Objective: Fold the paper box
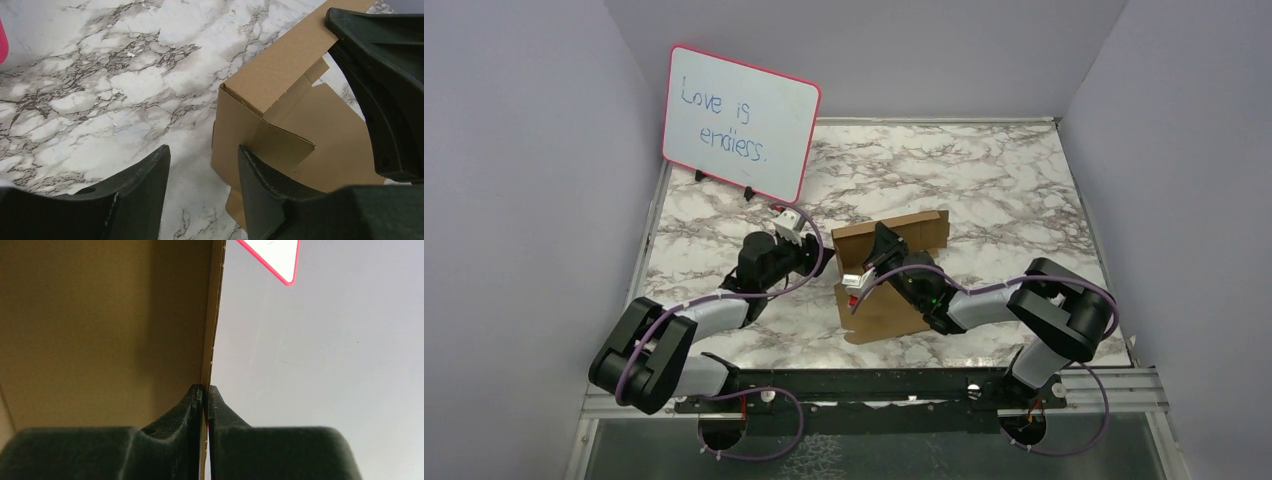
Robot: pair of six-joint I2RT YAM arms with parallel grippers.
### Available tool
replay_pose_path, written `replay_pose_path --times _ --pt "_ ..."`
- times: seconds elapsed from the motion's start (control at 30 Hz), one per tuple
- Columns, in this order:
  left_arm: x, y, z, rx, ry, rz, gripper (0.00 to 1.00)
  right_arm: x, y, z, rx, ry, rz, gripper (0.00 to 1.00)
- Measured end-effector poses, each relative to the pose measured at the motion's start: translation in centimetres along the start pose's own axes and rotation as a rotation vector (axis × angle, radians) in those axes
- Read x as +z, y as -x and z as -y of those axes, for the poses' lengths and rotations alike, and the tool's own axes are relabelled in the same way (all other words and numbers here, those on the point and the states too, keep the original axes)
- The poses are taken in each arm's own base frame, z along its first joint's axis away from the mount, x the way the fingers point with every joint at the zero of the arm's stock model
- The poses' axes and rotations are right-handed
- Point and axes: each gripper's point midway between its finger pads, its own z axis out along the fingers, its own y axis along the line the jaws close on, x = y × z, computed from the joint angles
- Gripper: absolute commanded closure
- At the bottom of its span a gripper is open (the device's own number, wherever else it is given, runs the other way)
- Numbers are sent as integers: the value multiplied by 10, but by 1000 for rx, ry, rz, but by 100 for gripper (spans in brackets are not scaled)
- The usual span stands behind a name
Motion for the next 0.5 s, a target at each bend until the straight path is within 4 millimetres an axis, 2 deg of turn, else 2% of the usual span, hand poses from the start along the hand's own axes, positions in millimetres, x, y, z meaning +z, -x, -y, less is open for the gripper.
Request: replay_pose_path --times 0.27,0.5 --pt "2 -10 4 21 0 -11 42 0 -1 0 1 0 -3 88" --pt "3 -18 18 39 -31 -10 40 -6 -3 -3 -1 3 -6 88"
